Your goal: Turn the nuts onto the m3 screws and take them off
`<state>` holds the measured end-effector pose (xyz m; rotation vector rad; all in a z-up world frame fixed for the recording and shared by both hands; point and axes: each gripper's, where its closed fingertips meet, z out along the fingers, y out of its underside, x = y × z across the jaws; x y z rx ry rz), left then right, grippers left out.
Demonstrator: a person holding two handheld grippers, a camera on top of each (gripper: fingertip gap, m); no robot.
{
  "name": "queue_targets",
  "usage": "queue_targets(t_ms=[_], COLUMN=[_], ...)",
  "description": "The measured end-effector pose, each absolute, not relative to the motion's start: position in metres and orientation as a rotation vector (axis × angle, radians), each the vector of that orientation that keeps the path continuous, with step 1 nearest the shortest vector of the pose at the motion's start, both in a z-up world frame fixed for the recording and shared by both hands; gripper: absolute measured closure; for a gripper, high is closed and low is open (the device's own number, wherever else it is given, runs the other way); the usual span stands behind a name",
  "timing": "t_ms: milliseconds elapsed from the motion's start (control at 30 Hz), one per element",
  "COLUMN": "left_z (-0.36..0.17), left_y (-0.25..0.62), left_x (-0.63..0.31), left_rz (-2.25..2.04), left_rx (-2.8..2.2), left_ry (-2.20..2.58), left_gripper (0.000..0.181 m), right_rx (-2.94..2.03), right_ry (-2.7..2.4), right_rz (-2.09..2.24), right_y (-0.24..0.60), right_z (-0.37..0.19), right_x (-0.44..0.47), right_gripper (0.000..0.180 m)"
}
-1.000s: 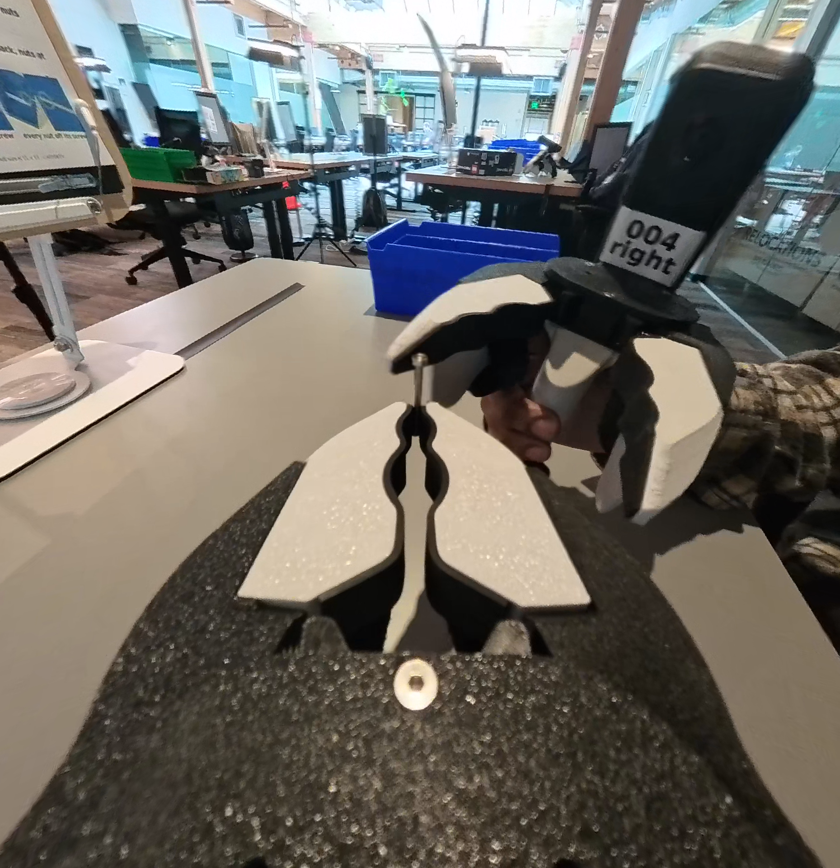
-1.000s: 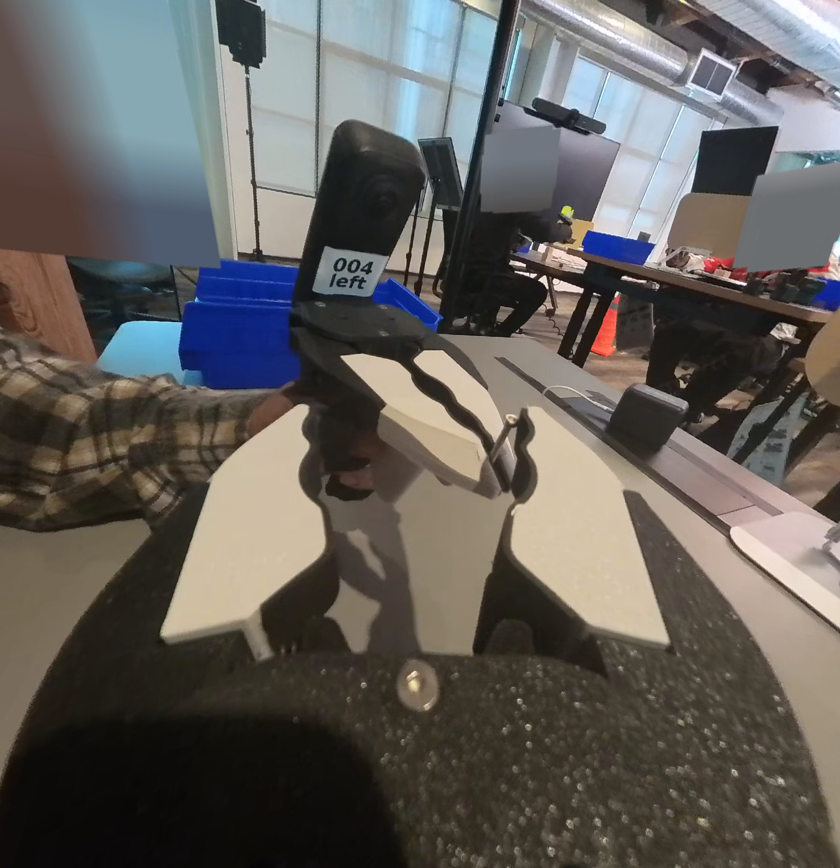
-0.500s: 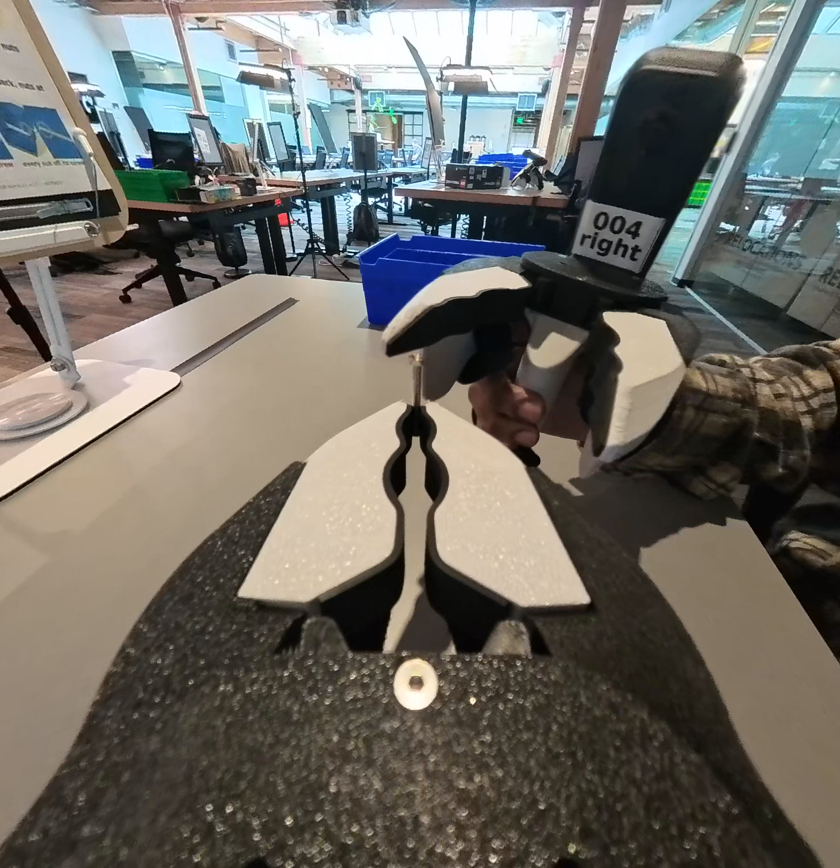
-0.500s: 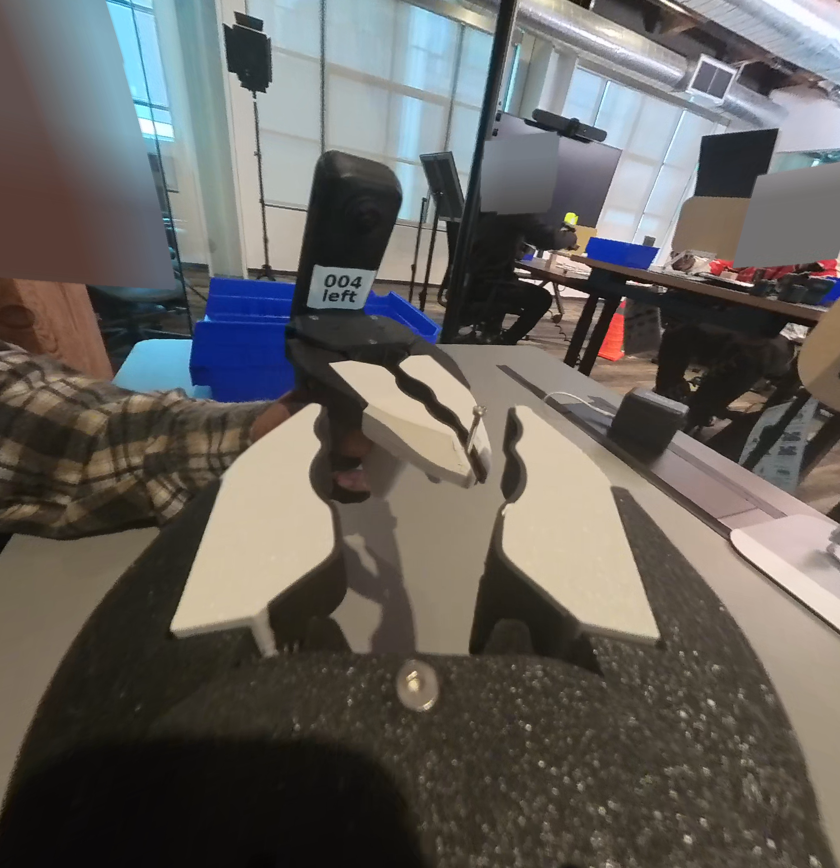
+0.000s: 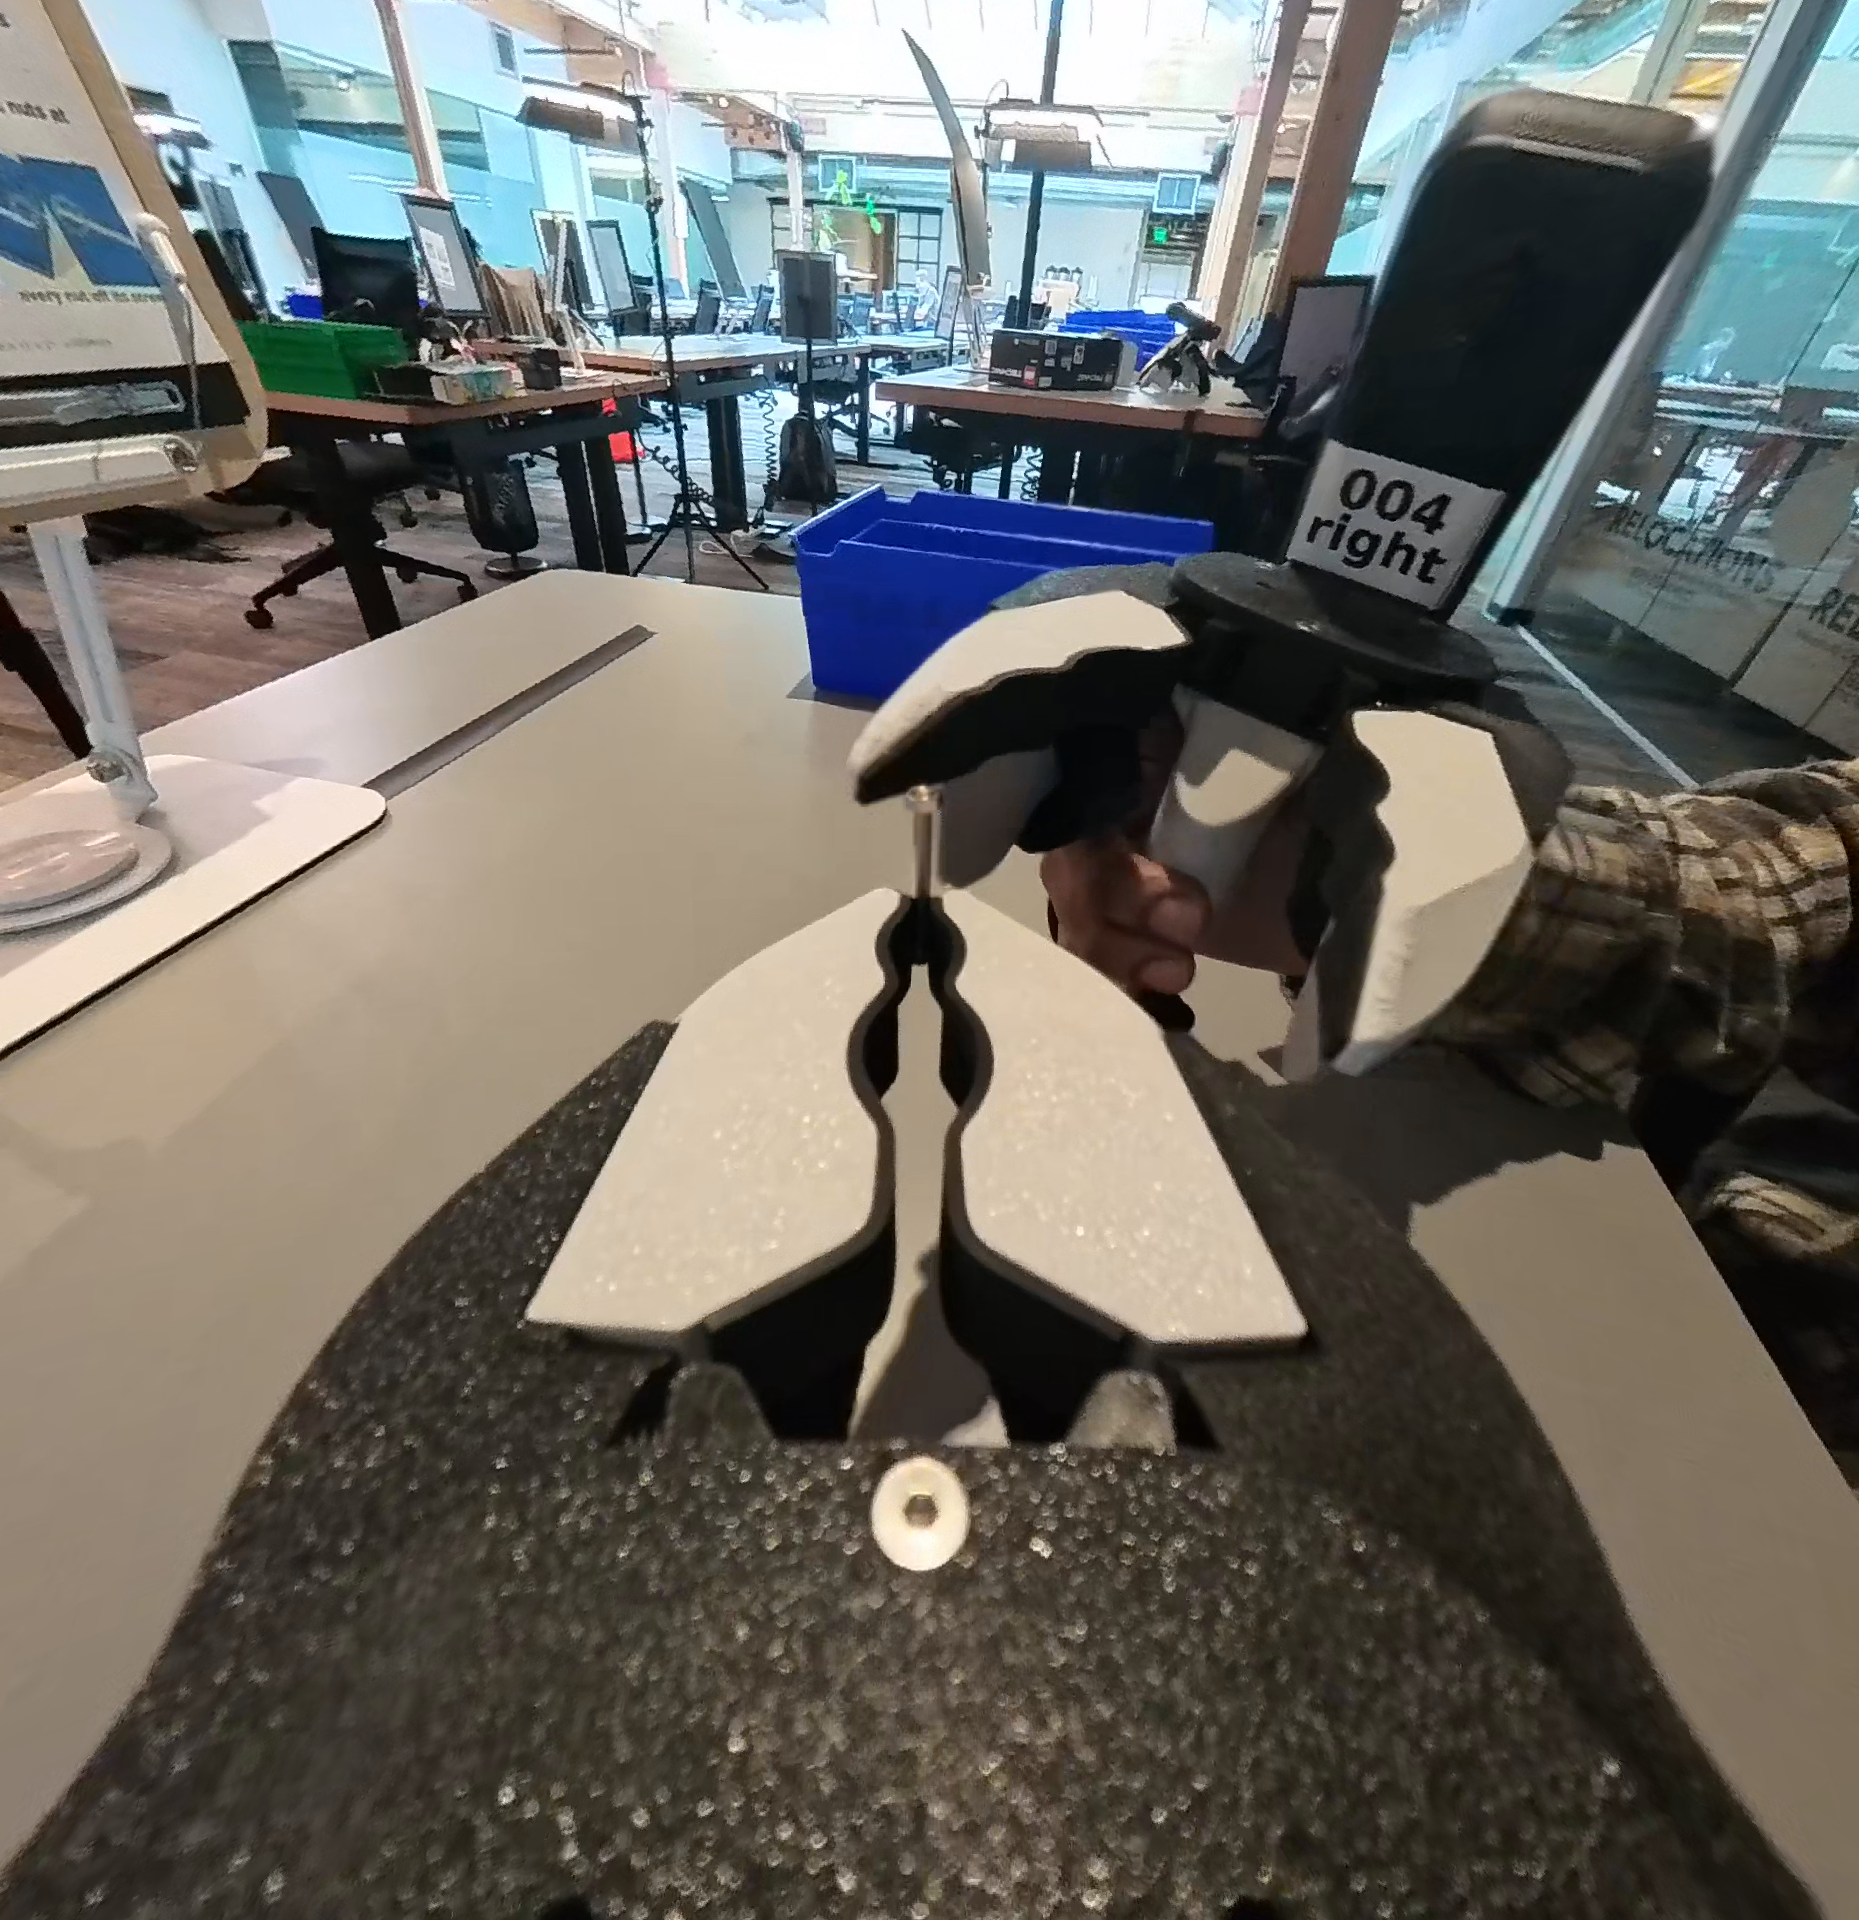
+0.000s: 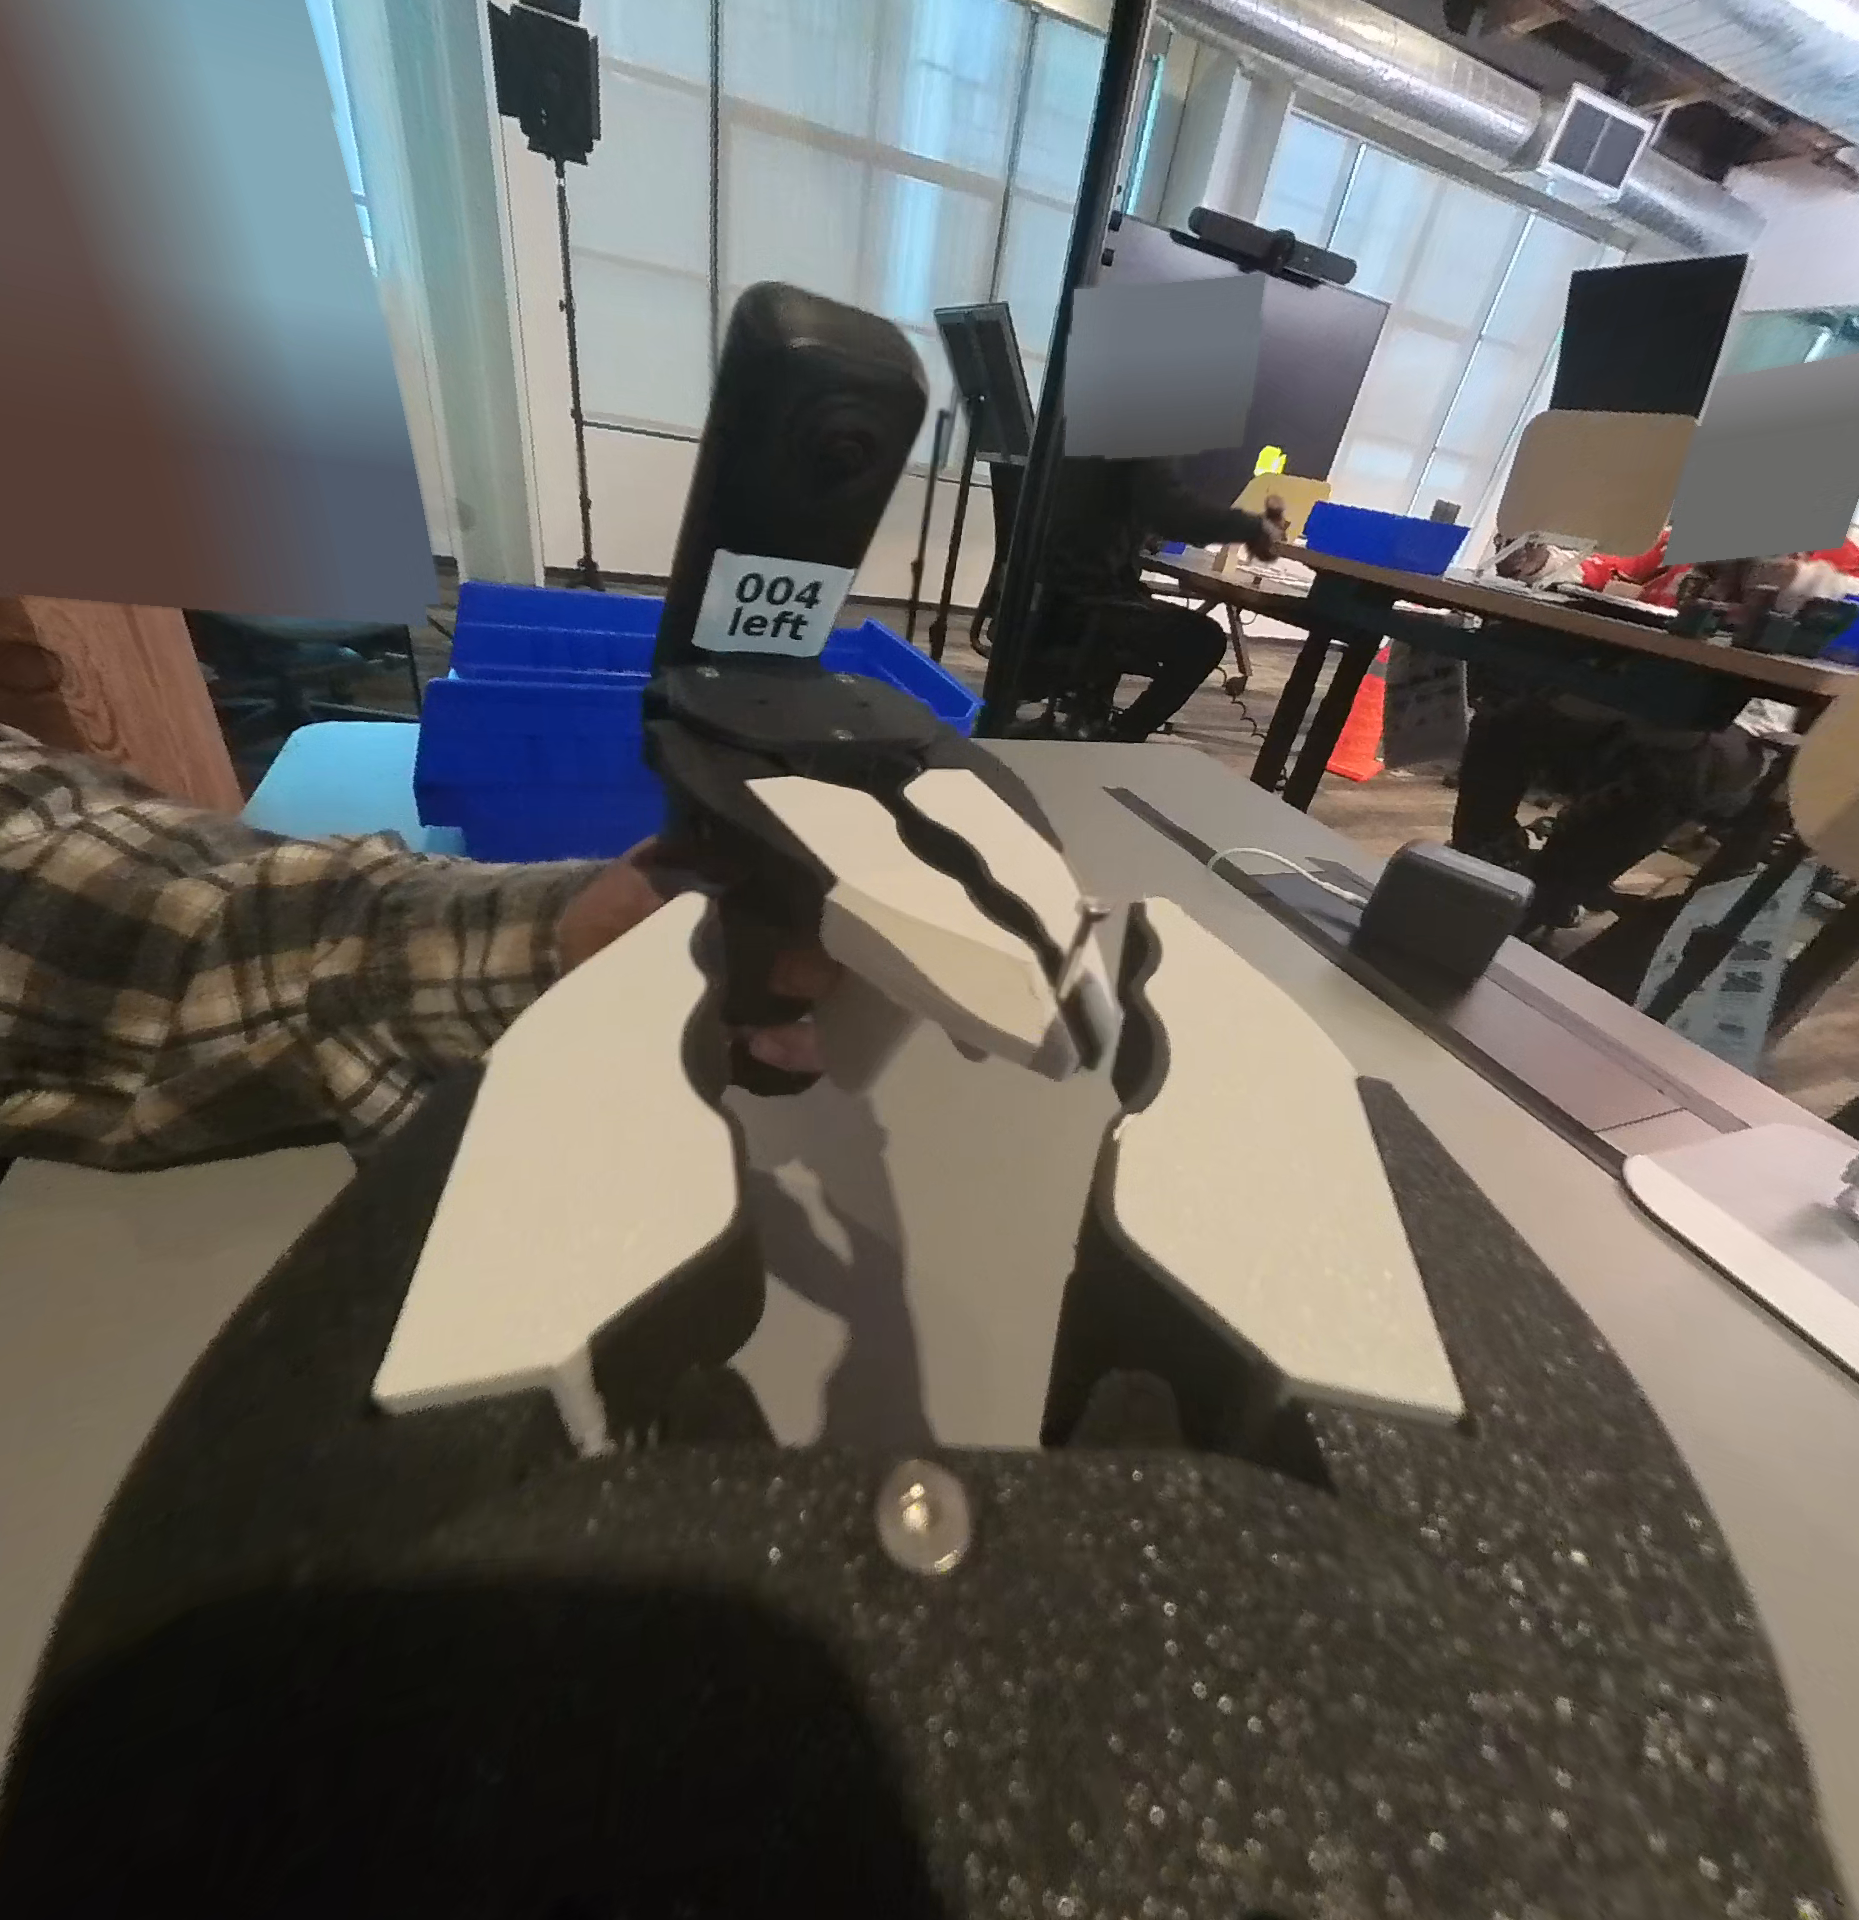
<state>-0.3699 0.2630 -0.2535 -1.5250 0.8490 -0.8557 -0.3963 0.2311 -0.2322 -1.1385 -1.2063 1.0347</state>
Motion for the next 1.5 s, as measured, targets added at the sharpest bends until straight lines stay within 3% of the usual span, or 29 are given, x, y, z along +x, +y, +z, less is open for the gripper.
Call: queue_targets(t_ms=[267, 1100, 1333, 1500], left_z=[-0.254, -0.255, -0.256, -0.253], left_y=[0.265, 0.265, 0.265, 0.264], left_x=[-0.373, -0.372, -0.372, -0.371], left_rz=[-0.855, -0.872, -0.867, -0.876], left_rx=[-1.538, -1.541, -1.546, -1.536], left_ry=[0.834, 0.83, 0.836, 0.836], left_gripper=[0.179, 0.179, 0.179, 0.179], right_rx=[-1.145, -1.151, -1.161, -1.153], right_ry=[-1.239, -1.196, -1.227, -1.19], right_rz=[1.026, 1.062, 1.07, 1.072], right_y=[0.224, 0.226, 0.222, 0.228], right_z=[-0.236, -0.23, -0.236, -0.23], right_x=[-0.402, -0.396, -0.405, -0.398], right_gripper=[0.097, 0.098, 0.091, 0.096])
